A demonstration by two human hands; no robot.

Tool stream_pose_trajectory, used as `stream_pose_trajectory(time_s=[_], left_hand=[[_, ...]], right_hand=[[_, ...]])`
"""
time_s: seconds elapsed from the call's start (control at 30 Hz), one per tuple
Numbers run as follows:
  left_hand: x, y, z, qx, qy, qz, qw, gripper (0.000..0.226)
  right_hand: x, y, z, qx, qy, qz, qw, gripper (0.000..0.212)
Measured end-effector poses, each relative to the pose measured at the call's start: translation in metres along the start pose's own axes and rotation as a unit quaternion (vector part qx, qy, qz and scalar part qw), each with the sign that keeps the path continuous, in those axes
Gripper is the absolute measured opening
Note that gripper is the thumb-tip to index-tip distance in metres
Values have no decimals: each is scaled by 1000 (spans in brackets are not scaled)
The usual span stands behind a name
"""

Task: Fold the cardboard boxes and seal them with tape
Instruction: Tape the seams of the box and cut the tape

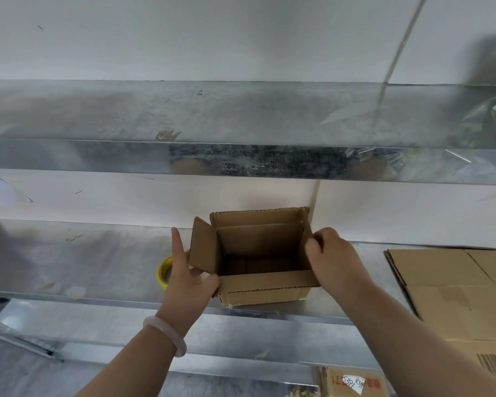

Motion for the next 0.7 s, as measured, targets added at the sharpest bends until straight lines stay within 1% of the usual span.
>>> stream_pose_trajectory(time_s=[0.03, 0.07, 0.13, 0.17, 0.2, 0.27, 0.3, 0.37, 0.43, 0.5, 0.57, 0.6, 0.63, 0.7], left_hand=[[1, -2, 2, 41, -3, -34, 999, 104], [1, -4, 5, 86, -8, -68, 994, 102], [2, -7, 10, 178, -13, -117, 977, 88], [3, -5, 12, 216, -10, -120, 969, 81], [4, -2, 13, 247, -10, -105, 963, 78], [8, 5, 16, 278, -4, -53, 959, 85], [9, 6, 15, 278, 2, -34, 960, 88], [8, -1, 13, 246, -4, -25, 969, 87], [4, -12, 16, 165, -43, -19, 985, 79], [0, -20, 24, 86, -92, -1, 992, 59], [-5, -31, 32, 83, -119, -20, 989, 29], [-9, -37, 37, 79, -126, -26, 989, 19], [-13, -42, 43, 65, -132, -28, 989, 15], [-20, -53, 59, 21, -141, -31, 989, 19]], right_hand=[[0, -8, 4, 30, -20, -5, 999, 22], [0, -16, 8, 58, -40, -13, 997, 24], [-2, -32, 11, 95, -64, -30, 993, 27], [-4, -37, 10, 106, -66, -38, 991, 31], [-5, -43, 7, 113, -64, -40, 991, 35], [-4, -48, 2, 119, -49, -38, 991, 40], [-3, -50, 0, 128, -41, -41, 990, 41], [-2, -51, 1, 175, -40, -44, 983, 43], [-3, -47, 8, 208, -59, -39, 976, 43], [-8, -39, 15, 229, -75, -29, 970, 42], [-15, -29, 21, 254, -83, -22, 963, 40], [-18, -24, 23, 268, -86, -21, 959, 39], [-22, -18, 25, 280, -89, -20, 956, 37], [-26, -2, 26, 292, -87, -11, 953, 34]])
Point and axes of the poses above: each hand's wrist, its own x-axis towards the middle knuckle, its own z-axis out of the back of the hand, y = z × x, the point moved 8 cm from there along x, towards the middle knuckle, and after that the axes turned 9 degrees about -x, right-handed, at the moved point
